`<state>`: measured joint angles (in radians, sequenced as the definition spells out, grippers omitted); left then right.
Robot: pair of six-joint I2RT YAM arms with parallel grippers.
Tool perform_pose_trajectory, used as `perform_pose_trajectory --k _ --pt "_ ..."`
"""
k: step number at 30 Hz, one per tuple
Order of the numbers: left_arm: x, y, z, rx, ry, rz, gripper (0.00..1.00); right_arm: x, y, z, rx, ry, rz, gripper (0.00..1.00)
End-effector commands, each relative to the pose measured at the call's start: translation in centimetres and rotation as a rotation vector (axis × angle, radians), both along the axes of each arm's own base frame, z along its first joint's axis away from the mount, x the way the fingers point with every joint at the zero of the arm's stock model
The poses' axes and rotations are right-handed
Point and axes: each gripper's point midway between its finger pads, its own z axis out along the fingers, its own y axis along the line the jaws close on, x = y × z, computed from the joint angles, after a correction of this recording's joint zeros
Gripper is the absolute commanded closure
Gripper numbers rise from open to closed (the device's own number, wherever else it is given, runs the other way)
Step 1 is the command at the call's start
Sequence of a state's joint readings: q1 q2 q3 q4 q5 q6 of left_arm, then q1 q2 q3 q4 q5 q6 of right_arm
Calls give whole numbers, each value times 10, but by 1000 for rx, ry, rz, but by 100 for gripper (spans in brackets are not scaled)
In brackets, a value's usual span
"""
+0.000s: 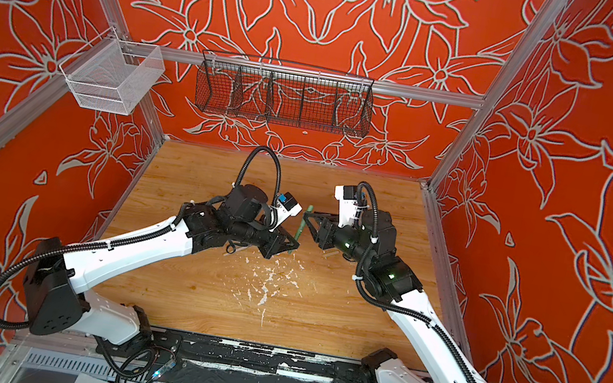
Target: Insert the pens into the pen caps
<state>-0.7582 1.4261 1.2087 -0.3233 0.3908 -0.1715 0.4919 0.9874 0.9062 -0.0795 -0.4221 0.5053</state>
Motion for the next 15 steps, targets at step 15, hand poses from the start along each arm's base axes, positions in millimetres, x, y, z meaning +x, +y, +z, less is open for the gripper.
perform_pose_trajectory --k 15 --pt "10 4 -9 48 0 37 100 11 3 11 -17 -13 -8 71"
